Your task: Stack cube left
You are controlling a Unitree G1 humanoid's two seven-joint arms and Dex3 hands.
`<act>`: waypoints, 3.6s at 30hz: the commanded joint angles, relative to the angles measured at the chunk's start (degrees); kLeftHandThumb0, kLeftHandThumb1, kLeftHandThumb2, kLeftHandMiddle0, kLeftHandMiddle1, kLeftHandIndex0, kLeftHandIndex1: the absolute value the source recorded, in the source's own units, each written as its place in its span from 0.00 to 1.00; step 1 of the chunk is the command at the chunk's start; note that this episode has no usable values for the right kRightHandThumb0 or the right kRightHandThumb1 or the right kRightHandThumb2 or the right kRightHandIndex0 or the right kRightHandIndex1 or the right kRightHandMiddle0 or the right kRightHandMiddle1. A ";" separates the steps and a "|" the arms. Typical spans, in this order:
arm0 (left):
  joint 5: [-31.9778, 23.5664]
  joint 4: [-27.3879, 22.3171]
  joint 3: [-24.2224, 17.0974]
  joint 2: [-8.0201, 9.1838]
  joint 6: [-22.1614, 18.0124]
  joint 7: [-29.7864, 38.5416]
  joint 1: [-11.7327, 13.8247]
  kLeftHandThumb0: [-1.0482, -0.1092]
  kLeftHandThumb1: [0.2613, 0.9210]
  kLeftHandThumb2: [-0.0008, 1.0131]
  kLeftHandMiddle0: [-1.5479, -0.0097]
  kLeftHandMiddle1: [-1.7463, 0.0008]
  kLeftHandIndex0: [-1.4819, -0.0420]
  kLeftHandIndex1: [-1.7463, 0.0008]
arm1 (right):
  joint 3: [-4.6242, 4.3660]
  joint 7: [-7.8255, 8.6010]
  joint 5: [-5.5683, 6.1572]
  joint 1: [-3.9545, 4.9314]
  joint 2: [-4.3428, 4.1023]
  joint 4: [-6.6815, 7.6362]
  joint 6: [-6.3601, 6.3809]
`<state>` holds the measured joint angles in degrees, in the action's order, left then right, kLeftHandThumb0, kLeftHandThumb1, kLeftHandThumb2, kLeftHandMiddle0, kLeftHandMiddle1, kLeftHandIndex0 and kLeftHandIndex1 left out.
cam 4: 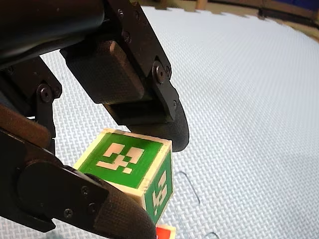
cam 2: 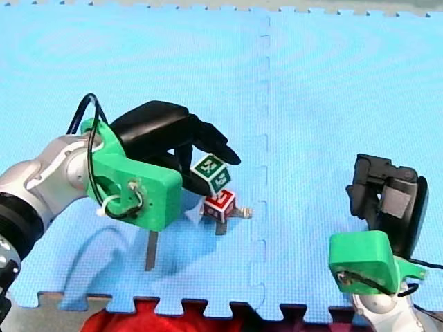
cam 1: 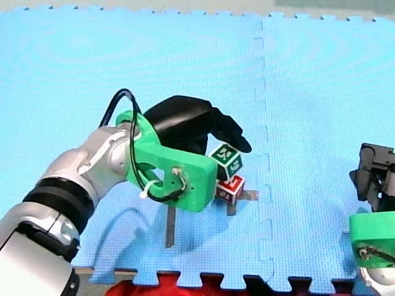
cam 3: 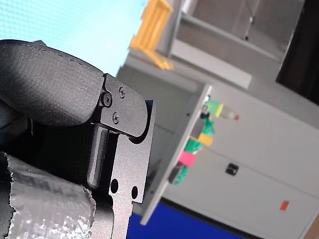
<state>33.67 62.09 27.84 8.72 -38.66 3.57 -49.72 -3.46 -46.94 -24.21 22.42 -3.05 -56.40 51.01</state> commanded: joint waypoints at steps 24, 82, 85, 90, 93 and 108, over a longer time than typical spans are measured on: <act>-0.33 0.74 0.52 -1.25 1.13 1.06 0.44 0.61 0.90 0.00 0.36 0.37 0.19 1.00 | -0.04 -1.36 -0.72 -0.96 -0.31 2.28 -0.76; 2.01 1.29 2.35 -0.17 -0.67 -1.91 0.37 0.56 0.92 0.00 0.27 0.73 0.27 1.00 | -0.50 -2.70 -1.78 -1.80 0.12 2.81 0.17; 2.16 1.32 2.54 -0.08 -1.00 -2.35 0.42 0.55 0.91 0.00 0.22 0.89 0.30 1.00 | -0.53 -2.80 -1.88 -1.83 0.10 2.82 0.25; 1.81 1.60 2.63 0.06 -1.35 -1.57 0.20 0.27 0.81 0.00 0.28 0.97 0.41 1.00 | -0.57 -2.73 -1.85 -1.84 0.20 2.90 0.25; 0.90 2.10 2.17 -0.24 -1.16 -0.22 0.07 0.20 0.79 0.00 0.28 0.98 0.42 1.00 | -0.59 -2.74 -1.88 -1.82 0.27 2.99 0.10; -4.63 0.25 -0.87 -0.97 2.59 11.03 0.38 0.00 0.94 0.02 0.48 1.00 0.79 1.00 | -0.81 -3.10 -2.43 -1.90 0.52 3.95 -1.71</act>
<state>29.12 62.83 27.04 7.52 -36.30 14.43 -49.46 -4.24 -49.81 -26.69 20.53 -2.37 -52.54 49.48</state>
